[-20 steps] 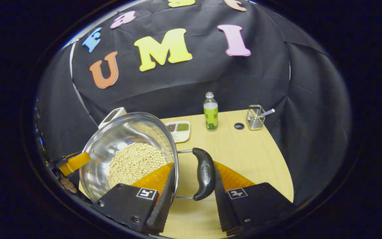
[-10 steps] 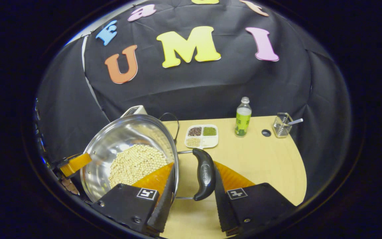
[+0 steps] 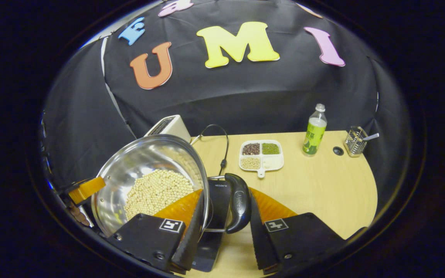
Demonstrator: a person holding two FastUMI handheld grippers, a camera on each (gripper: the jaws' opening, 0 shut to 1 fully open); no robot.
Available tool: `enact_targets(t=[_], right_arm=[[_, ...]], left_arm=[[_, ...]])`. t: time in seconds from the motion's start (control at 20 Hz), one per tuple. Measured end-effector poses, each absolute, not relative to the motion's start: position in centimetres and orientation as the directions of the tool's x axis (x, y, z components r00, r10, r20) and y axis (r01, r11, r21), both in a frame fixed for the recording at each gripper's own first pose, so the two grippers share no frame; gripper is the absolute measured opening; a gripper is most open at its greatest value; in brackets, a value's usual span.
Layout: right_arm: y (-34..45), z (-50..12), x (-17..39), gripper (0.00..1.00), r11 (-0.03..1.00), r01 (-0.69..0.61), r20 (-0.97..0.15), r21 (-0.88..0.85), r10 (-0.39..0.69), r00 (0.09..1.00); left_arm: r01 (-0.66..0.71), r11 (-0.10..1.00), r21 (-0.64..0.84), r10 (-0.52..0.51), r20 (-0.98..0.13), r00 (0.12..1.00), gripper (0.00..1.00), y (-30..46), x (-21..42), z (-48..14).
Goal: First push the handle of the pot to place it horizontally, then grasp the pot with both hands and set it on the induction cooktop.
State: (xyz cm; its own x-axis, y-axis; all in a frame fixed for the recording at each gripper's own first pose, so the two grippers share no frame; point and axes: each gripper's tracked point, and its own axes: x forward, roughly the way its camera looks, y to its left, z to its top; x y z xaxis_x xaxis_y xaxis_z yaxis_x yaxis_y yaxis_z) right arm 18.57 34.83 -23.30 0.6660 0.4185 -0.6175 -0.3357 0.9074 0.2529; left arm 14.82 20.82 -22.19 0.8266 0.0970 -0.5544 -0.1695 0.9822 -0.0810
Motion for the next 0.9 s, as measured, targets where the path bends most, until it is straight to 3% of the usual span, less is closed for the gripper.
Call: enact_targets(t=[0.7,0.75,0.8,0.85,0.9], right_arm=[[36.9,-32.4,20.3,0.61,0.936,-0.294,-0.680,0.191,0.343,0.648],[36.9,-33.0,20.3,0.63,0.938,-0.291,-0.690,0.188,0.337,0.641],[37.1,-32.8,20.2,0.62,0.938,-0.287,-0.681,0.197,0.341,0.648],[37.1,-33.0,20.1,0.62,0.937,-0.288,-0.686,0.198,0.342,0.642],[37.0,-32.8,20.1,0.62,0.936,-0.286,-0.683,0.204,0.345,0.644]], left_arm=[[-0.188,0.976,-0.109,0.076,-0.638,0.766,0.54,21.7,19.3,-32.2],[-0.183,0.976,-0.116,0.065,-0.646,0.760,0.44,21.8,19.0,-32.7],[-0.173,0.978,-0.116,0.069,-0.602,0.795,0.54,22.0,19.8,-32.2],[-0.165,0.980,-0.113,0.061,-0.614,0.787,0.44,22.2,18.9,-32.2],[-0.160,0.981,-0.112,0.063,-0.594,0.802,0.44,22.1,19.1,-32.1]])
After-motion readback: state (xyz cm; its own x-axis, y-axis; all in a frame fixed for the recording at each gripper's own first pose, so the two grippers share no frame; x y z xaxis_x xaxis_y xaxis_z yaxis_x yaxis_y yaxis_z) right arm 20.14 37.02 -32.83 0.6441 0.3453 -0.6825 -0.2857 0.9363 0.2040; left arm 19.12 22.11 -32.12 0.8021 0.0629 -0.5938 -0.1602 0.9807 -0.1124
